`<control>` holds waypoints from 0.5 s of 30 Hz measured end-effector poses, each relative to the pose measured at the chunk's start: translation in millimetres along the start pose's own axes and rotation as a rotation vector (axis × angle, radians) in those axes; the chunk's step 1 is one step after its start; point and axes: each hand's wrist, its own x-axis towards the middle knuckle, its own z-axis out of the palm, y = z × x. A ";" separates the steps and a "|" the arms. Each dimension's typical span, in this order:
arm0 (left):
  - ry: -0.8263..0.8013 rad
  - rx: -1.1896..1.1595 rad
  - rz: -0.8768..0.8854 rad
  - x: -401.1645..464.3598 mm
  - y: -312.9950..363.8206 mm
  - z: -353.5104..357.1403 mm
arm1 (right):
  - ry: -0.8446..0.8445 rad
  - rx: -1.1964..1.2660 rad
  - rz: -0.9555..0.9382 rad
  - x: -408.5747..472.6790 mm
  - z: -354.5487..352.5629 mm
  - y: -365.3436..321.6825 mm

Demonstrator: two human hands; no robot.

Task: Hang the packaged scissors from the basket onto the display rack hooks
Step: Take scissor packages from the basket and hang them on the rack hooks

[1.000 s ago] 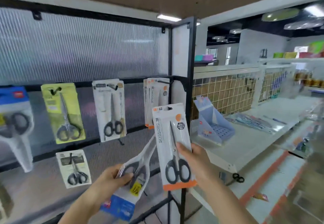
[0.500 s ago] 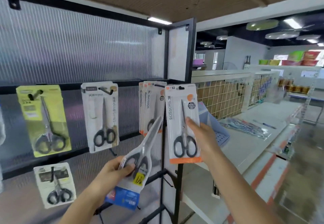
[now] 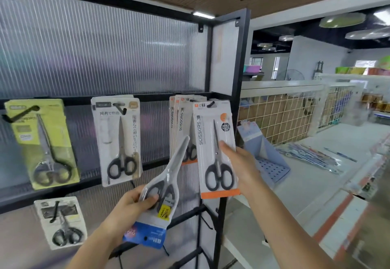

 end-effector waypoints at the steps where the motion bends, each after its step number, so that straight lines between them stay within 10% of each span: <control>1: 0.003 0.012 0.004 1.5 -0.8 -1.2 | -0.007 -0.001 0.002 1.3 0.4 2.4; 15: 0.125 0.132 0.074 0.4 -0.4 -28.7 | -0.151 -0.061 -0.047 55.8 37.5 17.8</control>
